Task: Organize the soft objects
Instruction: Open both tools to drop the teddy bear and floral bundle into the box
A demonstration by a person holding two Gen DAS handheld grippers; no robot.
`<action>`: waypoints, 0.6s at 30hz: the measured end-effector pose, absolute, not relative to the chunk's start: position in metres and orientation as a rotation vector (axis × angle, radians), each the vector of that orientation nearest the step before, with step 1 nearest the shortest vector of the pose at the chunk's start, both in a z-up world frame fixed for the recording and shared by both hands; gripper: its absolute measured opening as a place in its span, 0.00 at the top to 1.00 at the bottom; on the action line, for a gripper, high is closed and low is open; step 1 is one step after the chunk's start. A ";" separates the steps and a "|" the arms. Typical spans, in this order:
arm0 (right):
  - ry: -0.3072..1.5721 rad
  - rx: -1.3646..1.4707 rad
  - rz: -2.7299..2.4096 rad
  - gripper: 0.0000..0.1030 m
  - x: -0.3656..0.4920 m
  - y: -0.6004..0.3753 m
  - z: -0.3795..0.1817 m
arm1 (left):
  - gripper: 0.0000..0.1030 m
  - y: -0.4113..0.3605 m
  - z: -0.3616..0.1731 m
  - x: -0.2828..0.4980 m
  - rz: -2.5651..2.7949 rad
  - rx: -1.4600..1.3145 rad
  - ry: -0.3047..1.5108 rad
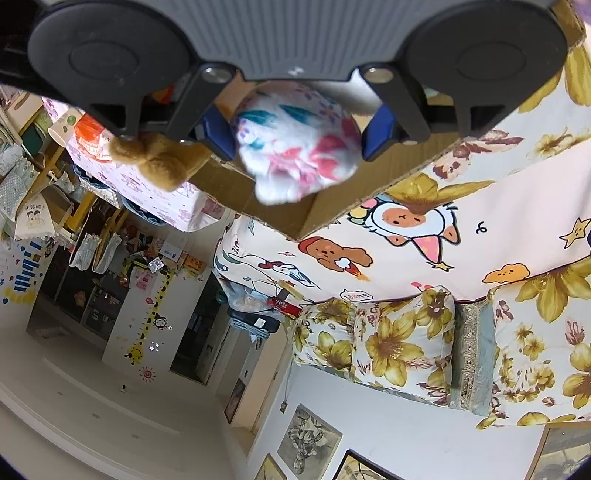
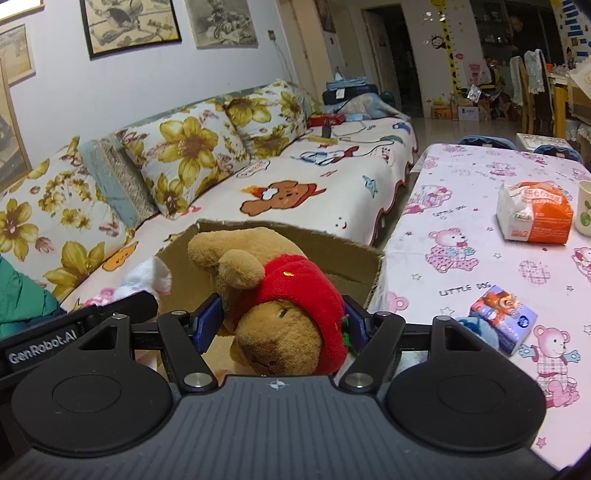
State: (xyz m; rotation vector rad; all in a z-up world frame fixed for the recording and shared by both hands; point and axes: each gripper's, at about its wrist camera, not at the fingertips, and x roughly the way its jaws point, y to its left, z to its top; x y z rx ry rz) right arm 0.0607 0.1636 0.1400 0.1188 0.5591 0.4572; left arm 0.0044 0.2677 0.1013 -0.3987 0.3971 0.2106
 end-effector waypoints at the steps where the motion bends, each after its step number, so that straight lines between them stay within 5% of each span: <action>1: 0.563 0.120 0.459 0.13 0.061 0.164 0.141 | 0.24 0.268 0.101 0.004 0.220 -0.400 0.398; 6: 0.559 0.144 0.463 0.08 0.060 0.158 0.145 | 0.07 0.272 0.102 0.003 0.225 -0.423 0.388; 18: 0.490 0.183 0.414 0.06 0.039 0.135 0.156 | 0.04 0.263 0.107 0.000 0.202 -0.403 0.331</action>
